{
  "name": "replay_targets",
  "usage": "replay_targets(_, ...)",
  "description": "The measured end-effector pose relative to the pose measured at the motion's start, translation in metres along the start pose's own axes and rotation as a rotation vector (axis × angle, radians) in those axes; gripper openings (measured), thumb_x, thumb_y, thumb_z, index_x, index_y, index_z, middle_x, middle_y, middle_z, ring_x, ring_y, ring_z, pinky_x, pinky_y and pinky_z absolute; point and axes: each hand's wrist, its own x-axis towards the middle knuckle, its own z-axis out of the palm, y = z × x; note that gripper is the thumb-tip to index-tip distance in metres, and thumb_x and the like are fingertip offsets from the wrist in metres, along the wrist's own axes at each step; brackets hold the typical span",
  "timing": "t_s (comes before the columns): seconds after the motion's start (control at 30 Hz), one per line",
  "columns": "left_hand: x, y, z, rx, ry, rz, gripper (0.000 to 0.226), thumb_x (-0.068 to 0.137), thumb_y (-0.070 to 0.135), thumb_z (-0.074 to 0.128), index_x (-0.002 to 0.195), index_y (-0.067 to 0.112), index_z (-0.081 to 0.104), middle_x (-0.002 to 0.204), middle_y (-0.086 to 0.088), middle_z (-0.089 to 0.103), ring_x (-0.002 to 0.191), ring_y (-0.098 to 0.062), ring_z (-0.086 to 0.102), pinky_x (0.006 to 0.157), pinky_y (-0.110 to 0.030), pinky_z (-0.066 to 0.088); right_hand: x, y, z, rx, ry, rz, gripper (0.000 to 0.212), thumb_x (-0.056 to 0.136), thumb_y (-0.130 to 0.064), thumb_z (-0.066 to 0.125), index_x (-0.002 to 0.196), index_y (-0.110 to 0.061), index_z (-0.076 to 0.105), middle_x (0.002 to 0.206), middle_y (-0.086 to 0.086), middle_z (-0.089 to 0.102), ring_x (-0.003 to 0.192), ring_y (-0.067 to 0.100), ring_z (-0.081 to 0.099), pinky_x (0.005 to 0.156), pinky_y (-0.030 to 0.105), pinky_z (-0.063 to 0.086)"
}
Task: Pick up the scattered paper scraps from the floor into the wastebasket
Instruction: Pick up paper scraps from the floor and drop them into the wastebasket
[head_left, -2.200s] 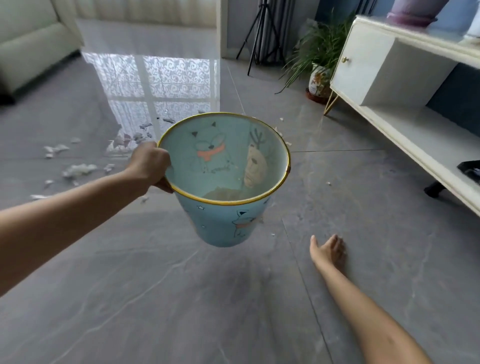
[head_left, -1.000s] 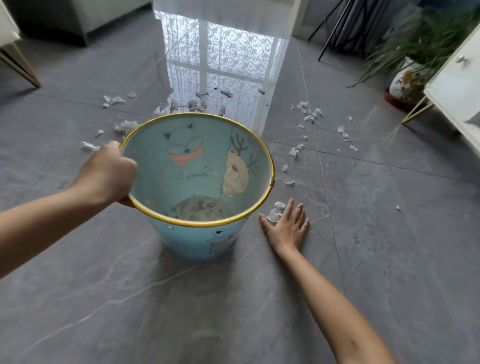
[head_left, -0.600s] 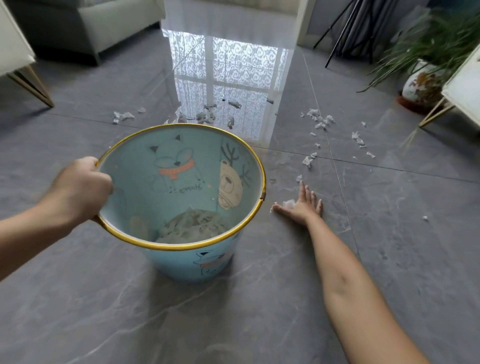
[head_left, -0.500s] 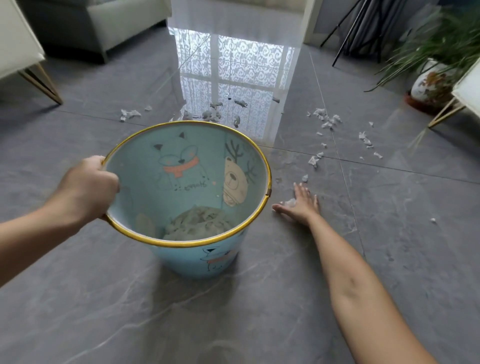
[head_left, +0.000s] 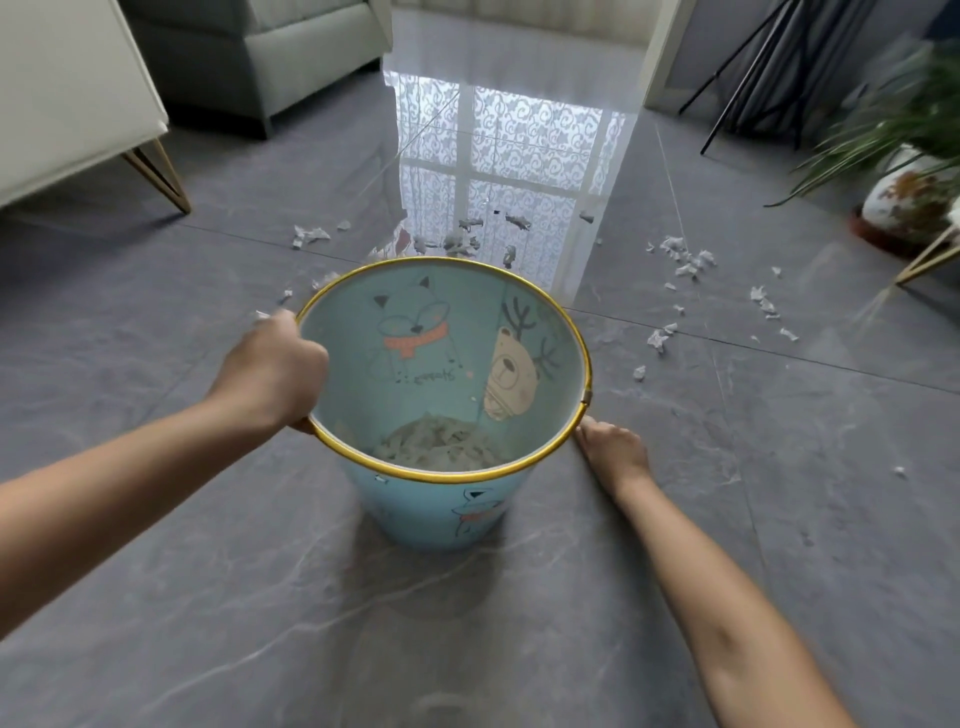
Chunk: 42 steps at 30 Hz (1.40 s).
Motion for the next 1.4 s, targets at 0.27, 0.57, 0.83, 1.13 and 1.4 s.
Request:
replay_targets(0.27,-0.02,0.018,-0.013,0.01,-0.034,-0.011,0.017,0.088,0.0,0.038,0.102,0.0,0.049,0.1,-0.026,0.054,0.07,-0.032,0.053,0.072,-0.034,0.033,-0.047,-0.016,-0.075,1.104,0.293,0.394,0.043,0.099,-0.033,0.038,0.06,-0.016,0.04,0.051,0.003,0.043,0.044,0.02,0.044,0.049,0.024,0.03)
replay_targets(0.57,-0.025,0.014,-0.015,-0.025,-0.092,-0.021,0.036,0.088,0.004,0.038,0.122,-0.006,0.044,0.122,-0.03,0.057,0.112,-0.046,0.056,0.091,-0.043,0.044,-0.08,-0.109,-0.244,1.197,0.229,0.096,0.052,0.099,-0.038,0.035,0.051,-0.02,0.031,0.038,-0.008,0.03,0.03,0.008,0.026,0.036,0.015,0.02)
replay_targets(0.83,-0.02,-0.004,-0.03,-0.249,-0.282,-0.035,0.04,0.088,0.004,0.036,0.126,0.005,0.026,0.119,-0.026,0.058,0.104,-0.044,0.059,0.081,-0.052,0.055,-0.081,-0.17,-0.243,0.474,-0.174,0.093,0.059,0.097,-0.048,0.023,0.093,-0.015,0.072,0.113,0.008,0.066,0.108,0.024,0.056,0.095,0.034,0.039)
replay_targets(1.13,0.006,-0.037,-0.024,-0.622,-0.295,-0.095,0.025,0.082,-0.004,0.035,0.104,0.007,0.031,0.11,-0.017,0.05,0.092,-0.047,0.06,0.064,-0.062,0.055,-0.111,-0.129,-0.2,0.916,0.657,0.248,0.034,0.091,-0.017,0.038,0.122,-0.01,0.051,0.124,0.004,0.055,0.111,0.009,0.05,0.097,0.018,0.036)
replay_targets(1.4,0.041,-0.035,-0.048,-0.801,-0.117,-0.295,0.037,0.081,-0.009,0.036,0.115,0.003,0.042,0.118,-0.019,0.05,0.081,-0.046,0.062,0.03,-0.052,0.046,-0.134,-0.085,-0.009,0.451,-0.085,0.922,0.096,0.088,-0.059,0.042,0.146,0.002,-0.004,0.155,0.023,-0.005,0.145,0.033,-0.005,0.116,0.039,-0.004)
